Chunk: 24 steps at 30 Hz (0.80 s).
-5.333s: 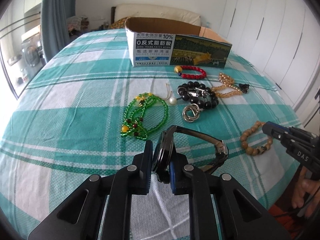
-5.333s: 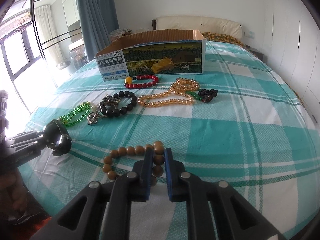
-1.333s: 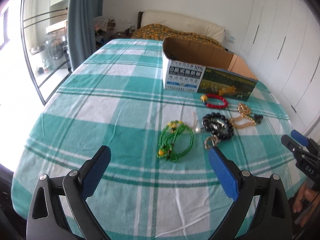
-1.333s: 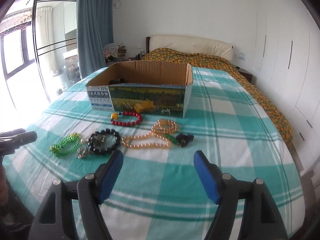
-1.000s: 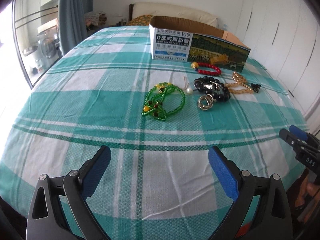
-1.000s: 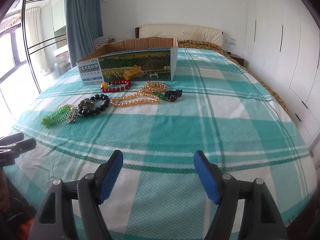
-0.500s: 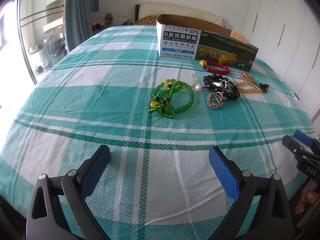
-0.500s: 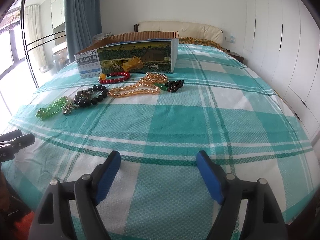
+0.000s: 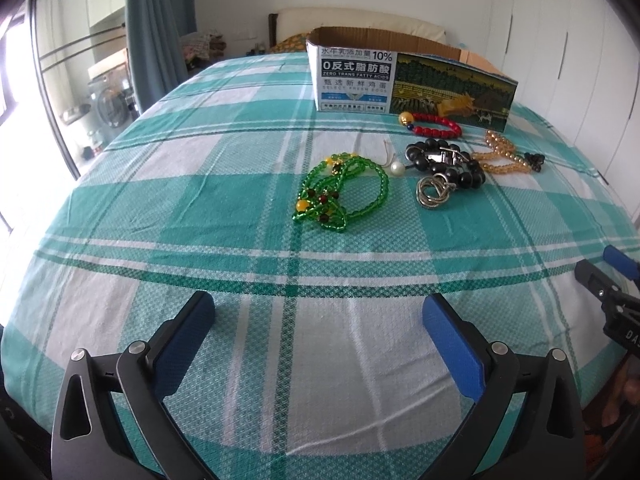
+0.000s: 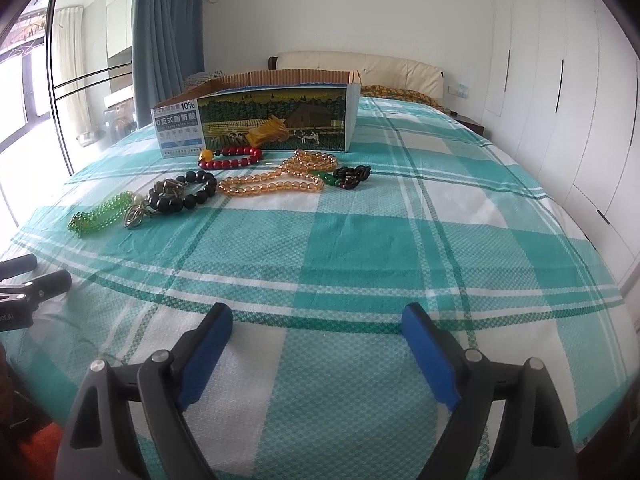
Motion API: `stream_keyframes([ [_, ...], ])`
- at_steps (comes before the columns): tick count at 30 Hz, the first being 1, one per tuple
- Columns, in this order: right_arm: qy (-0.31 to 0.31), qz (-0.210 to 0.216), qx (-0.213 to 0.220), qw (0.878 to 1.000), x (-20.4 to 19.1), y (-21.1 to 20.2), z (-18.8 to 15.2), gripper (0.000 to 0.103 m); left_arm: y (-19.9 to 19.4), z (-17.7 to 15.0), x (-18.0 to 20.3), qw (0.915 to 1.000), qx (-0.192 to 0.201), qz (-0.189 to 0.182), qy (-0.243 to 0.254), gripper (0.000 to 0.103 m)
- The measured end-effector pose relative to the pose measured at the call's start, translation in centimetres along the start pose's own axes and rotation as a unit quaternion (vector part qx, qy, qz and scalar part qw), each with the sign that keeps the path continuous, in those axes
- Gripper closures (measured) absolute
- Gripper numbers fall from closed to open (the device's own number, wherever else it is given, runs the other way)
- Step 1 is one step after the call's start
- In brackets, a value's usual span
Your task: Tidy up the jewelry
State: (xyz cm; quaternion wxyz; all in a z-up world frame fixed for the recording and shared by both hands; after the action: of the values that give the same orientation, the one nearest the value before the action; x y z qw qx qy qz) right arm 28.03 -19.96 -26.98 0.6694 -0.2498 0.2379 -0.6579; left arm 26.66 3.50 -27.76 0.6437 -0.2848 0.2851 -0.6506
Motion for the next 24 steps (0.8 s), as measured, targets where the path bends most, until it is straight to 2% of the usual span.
stream_keyframes([
  [24, 0.001, -0.001, 0.005, 1.000, 0.08, -0.03, 0.07, 0.014, 0.09, 0.01, 0.07, 1.0000, 0.000, 0.000, 0.001, 0.000],
])
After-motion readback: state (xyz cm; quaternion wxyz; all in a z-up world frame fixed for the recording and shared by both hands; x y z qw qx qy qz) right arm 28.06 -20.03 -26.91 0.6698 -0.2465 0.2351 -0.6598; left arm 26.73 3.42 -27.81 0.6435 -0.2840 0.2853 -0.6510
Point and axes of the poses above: each gripper's, at about its wrist camera, not at the fingertips, and y roughly the way its jaws point, x to its right, z to its top, the point moved 9 cm from there along y, roughly the way its jaws point, and after that the axes turned 1 degree about y, right-handed, at the moved point
